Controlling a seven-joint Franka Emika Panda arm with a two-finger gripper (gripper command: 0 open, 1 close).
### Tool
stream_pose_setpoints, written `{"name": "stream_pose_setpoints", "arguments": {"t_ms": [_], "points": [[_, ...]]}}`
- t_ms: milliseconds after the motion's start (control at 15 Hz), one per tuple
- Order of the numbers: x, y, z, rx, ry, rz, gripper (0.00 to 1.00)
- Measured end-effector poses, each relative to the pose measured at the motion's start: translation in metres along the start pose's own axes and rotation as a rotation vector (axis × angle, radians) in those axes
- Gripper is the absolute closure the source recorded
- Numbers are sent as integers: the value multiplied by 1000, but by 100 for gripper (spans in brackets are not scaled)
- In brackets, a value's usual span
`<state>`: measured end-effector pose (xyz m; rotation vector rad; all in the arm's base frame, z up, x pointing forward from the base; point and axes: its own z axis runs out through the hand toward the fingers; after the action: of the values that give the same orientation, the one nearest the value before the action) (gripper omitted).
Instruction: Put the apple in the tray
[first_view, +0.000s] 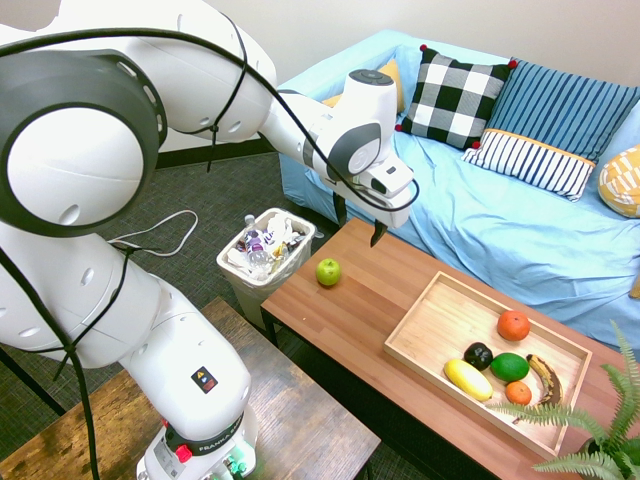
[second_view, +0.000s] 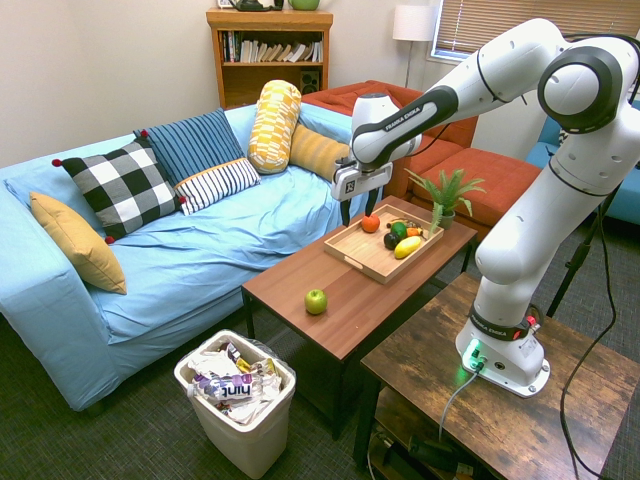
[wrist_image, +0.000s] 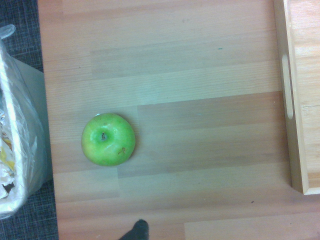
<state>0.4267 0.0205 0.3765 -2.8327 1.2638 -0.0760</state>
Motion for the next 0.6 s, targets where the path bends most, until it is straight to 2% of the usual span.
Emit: {"name": "stream_pose_setpoints", "arguments": {"t_ms": [333, 600], "points": [[-1, -17, 7, -3, 7, -11, 0], [-11, -50, 36, -4, -4, -34, 0]]}}
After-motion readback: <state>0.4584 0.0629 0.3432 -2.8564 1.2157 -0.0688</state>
